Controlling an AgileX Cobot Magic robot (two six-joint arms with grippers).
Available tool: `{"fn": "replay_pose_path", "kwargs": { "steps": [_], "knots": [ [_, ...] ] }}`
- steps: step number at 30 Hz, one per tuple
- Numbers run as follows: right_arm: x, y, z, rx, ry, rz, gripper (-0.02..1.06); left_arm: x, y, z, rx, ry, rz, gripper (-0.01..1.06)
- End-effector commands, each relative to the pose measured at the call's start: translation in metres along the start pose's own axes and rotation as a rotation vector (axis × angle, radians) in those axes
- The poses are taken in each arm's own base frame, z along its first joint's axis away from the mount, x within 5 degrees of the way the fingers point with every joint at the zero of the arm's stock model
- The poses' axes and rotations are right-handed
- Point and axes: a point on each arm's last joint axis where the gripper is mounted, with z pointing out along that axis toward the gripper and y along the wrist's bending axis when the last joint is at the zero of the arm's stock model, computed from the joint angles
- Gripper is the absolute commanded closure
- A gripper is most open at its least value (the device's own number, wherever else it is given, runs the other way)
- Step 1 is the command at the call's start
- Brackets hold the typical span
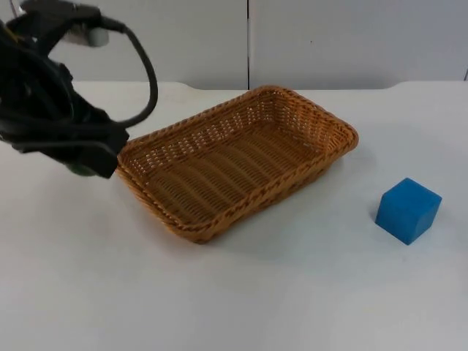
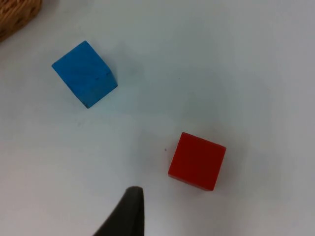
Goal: Place all geometric objects except the red cube into the basket.
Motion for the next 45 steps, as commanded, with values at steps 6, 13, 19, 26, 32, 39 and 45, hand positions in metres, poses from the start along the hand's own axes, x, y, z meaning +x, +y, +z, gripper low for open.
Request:
{"fn": "replay_pose_path", "kwargs": {
  "steps": [6, 13, 19, 26, 32, 39, 45],
  "knots": [
    [-0.002, -0.001, -0.001, 0.005, -0.015, 0.007, -0.01, -0.032, -0.001, -0.009, 0.027, -0.04, -0.02, 1.05],
    [-0.003, -0.001, -0.001, 0.005, -0.023, 0.007, -0.01, -0.078, -0.007, 0.018, 0.067, -0.038, 0.004, 1.05],
    [-0.003, -0.001, -0.001, 0.005, -0.025, 0.007, -0.01, -0.088, -0.025, 0.071, 0.095, 0.042, 0.056, 1.05],
    [-0.003, -0.001, -0.001, 0.005, -0.027, 0.007, -0.01, -0.077, -0.04, 0.124, 0.084, 0.099, 0.096, 1.05],
    [-0.003, -0.001, -0.001, 0.005, -0.027, 0.007, -0.01, -0.073, -0.039, 0.134, 0.084, 0.124, 0.086, 0.94],
    [-0.003, -0.002, -0.001, 0.009, -0.026, 0.003, -0.01, -0.068, -0.041, 0.134, 0.106, 0.176, 0.073, 0.42],
    [-0.003, -0.002, -0.001, 0.014, -0.026, -0.002, -0.01, -0.076, -0.044, 0.116, 0.144, 0.248, 0.083, 0.26]
  ]
}}
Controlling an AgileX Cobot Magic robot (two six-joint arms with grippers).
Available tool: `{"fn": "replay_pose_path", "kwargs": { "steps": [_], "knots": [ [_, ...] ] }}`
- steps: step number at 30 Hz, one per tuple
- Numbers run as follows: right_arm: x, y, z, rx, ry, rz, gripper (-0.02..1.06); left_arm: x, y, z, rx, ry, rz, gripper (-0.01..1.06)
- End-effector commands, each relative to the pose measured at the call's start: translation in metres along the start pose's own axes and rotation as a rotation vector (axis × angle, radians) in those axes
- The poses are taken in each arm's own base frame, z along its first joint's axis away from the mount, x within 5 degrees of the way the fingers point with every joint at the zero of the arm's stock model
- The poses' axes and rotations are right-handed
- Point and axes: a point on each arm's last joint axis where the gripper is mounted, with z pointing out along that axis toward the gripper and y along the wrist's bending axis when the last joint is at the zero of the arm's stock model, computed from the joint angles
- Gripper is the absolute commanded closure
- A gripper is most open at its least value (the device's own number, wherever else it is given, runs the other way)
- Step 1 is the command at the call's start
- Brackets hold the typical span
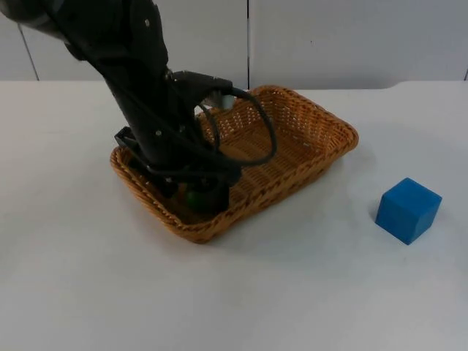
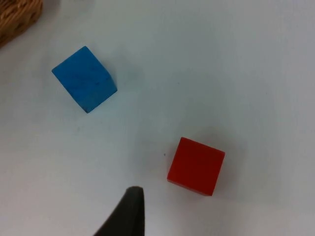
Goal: Place all geometric objects except the red cube into the basket.
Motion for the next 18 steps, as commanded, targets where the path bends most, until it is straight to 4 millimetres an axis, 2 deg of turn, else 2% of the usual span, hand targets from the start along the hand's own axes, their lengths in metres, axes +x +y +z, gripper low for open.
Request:
{"fn": "replay_pose_path", "kwargs": {
  "steps": [1, 2, 5, 8, 9, 10, 14, 15, 18],
  "knots": [
    [-0.002, -0.002, -0.001, 0.014, -0.015, -0.002, -0.01, -0.007, -0.006, -0.025, 0.027, 0.01, -0.003, 0.27],
    [-0.002, -0.002, -0.001, 0.014, -0.015, -0.002, -0.01, -0.007, -0.006, -0.025, 0.027, 0.01, -0.003, 0.27],
    [-0.002, -0.002, -0.001, 0.014, -0.015, -0.002, -0.01, -0.011, -0.01, -0.053, 0.025, -0.033, 0.008, 0.27],
    [-0.002, -0.002, -0.001, 0.016, -0.017, -0.004, -0.01, -0.011, -0.017, -0.096, 0.015, -0.117, 0.026, 0.27],
    [-0.002, -0.002, -0.001, 0.016, -0.017, -0.004, -0.01, -0.011, -0.017, -0.096, 0.015, -0.117, 0.026, 0.27],
    [-0.002, -0.002, -0.001, 0.016, -0.017, -0.004, -0.01, -0.011, -0.02, -0.111, 0.011, -0.152, 0.032, 0.27],
    [-0.002, -0.002, -0.001, 0.016, -0.017, -0.004, -0.01, -0.001, -0.024, -0.163, -0.058, -0.236, 0.025, 0.27],
    [-0.002, -0.002, -0.001, 0.016, -0.017, -0.004, -0.01, -0.001, -0.024, -0.163, -0.058, -0.236, 0.025, 0.27],
    [-0.002, -0.002, -0.001, 0.016, -0.015, -0.004, -0.01, 0.01, -0.025, -0.19, -0.119, -0.248, 0.026, 0.27]
  ]
}}
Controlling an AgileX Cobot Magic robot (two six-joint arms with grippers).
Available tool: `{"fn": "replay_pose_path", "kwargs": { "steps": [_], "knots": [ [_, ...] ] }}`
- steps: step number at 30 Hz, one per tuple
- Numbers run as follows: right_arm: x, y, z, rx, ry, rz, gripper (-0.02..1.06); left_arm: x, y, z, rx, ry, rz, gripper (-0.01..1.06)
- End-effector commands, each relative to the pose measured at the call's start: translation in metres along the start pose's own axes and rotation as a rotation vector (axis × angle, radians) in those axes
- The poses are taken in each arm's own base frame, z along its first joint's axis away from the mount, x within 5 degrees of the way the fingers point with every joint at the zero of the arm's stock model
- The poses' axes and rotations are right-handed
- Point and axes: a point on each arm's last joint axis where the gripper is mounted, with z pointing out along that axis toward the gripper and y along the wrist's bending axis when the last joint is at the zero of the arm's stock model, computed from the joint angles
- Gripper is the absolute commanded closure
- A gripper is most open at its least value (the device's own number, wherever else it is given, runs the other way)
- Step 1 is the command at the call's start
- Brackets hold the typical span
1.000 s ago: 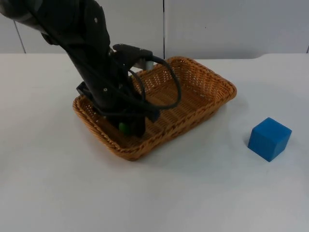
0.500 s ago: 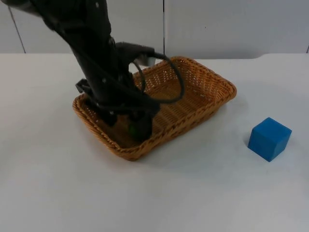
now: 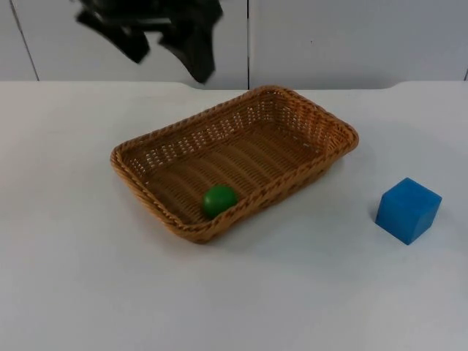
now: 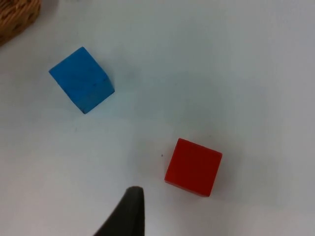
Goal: Place all geometric objects except the red cube into the basket.
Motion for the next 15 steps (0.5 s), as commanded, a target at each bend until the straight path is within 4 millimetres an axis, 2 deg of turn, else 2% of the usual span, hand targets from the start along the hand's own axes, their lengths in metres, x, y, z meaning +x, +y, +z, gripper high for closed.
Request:
{"fn": "replay_pose_path", "kwargs": {
  "steps": [1, 7, 11, 12, 15],
  "knots": [
    [-0.002, -0.001, -0.001, 0.008, -0.01, 0.004, -0.01, 0.006, 0.0, -0.026, -0.047, -0.016, 0.002, 0.27],
    [-0.002, -0.002, -0.001, 0.011, -0.013, 0.001, -0.01, 0.023, 0.0, -0.03, -0.076, -0.018, -0.034, 0.27],
    [-0.002, -0.002, -0.001, 0.011, -0.013, 0.001, -0.01, 0.048, 0.003, -0.015, -0.099, 0.045, -0.076, 0.27],
    [-0.002, -0.002, -0.001, 0.011, -0.013, 0.001, -0.01, 0.048, 0.003, -0.015, -0.099, 0.045, -0.076, 0.27],
    [-0.002, -0.002, -0.001, 0.011, -0.01, 0.001, -0.01, 0.07, 0.017, -0.006, -0.086, 0.096, -0.164, 0.27]
  ]
}}
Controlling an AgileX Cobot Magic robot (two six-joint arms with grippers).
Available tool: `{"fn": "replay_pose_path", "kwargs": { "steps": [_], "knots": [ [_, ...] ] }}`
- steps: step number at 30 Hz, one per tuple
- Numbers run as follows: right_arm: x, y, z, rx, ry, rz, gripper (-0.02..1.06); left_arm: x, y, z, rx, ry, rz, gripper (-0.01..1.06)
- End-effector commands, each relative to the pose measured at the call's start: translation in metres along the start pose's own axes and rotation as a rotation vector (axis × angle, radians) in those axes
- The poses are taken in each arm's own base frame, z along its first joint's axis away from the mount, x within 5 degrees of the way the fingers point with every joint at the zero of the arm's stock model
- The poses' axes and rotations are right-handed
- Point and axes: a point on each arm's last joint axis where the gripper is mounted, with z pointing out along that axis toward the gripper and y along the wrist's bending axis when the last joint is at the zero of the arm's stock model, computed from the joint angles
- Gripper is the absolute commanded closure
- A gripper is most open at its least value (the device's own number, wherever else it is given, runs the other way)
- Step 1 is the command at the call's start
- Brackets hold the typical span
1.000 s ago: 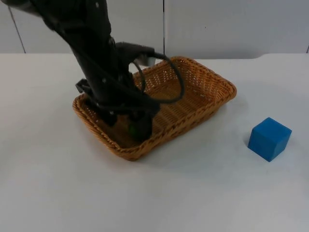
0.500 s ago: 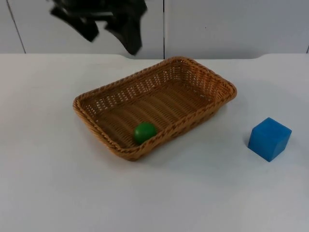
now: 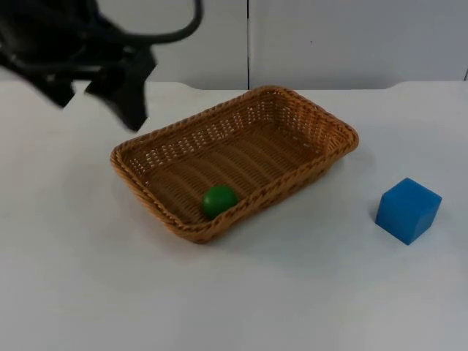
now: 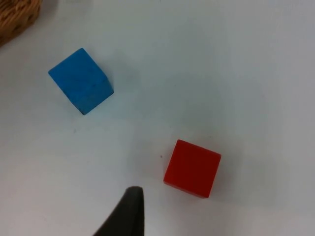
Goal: Place all geometric objects except the red cube into the basket.
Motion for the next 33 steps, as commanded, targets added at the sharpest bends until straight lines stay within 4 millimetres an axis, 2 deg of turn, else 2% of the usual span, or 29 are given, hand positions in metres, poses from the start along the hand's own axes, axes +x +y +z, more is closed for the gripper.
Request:
{"fn": "replay_pose_path", "kwargs": {
  "steps": [1, 2, 3, 4, 7, 8, 10, 13, 20, 22, 25, 29, 33],
  "knots": [
    [-0.001, -0.002, -0.001, 0.009, -0.006, 0.002, -0.01, 0.01, 0.011, 0.001, 0.007, 0.003, -0.067, 0.27],
    [-0.001, -0.001, -0.001, 0.008, -0.005, 0.004, -0.01, 0.018, 0.018, 0.004, 0.009, 0.02, -0.096, 0.27],
    [-0.001, -0.001, -0.001, 0.008, -0.005, 0.004, -0.01, 0.018, 0.018, 0.004, 0.009, 0.02, -0.096, 0.27],
    [-0.001, -0.001, -0.001, 0.006, -0.005, 0.005, -0.01, 0.03, 0.032, 0.009, 0.015, 0.039, -0.155, 0.27],
    [-0.001, 0.0, -0.001, -0.001, -0.005, 0.007, -0.01, 0.059, 0.058, 0.014, 0.005, 0.084, -0.263, 0.27],
    [-0.001, 0.0, -0.001, -0.001, -0.005, 0.007, -0.01, 0.059, 0.058, 0.014, 0.005, 0.084, -0.263, 0.27],
    [-0.001, 0.0, -0.001, -0.001, -0.005, 0.007, -0.01, 0.08, 0.071, 0.015, -0.01, 0.107, -0.332, 0.27],
    [-0.001, 0.001, -0.001, -0.013, -0.004, 0.015, -0.01, 0.102, 0.08, 0.008, -0.015, 0.094, -0.424, 0.27],
    [-0.001, 0.002, -0.001, -0.024, -0.004, 0.023, -0.01, 0.116, 0.074, -0.017, -0.028, 0.005, -0.43, 0.26],
    [-0.001, 0.004, -0.001, -0.044, -0.003, 0.002, -0.01, 0.121, 0.066, -0.025, 0.002, -0.028, -0.403, 0.18],
    [-0.001, 0.007, -0.001, -0.082, -0.006, -0.031, -0.01, 0.129, 0.057, -0.033, 0.025, -0.045, -0.363, 0.0],
    [-0.001, 0.008, -0.001, -0.093, -0.005, -0.043, -0.01, 0.138, 0.048, -0.038, 0.049, -0.083, -0.361, 0.0],
    [-0.001, 0.009, -0.001, -0.097, -0.006, -0.057, -0.01, 0.144, 0.033, -0.046, 0.081, -0.147, -0.28, 0.0]
  ]
}}
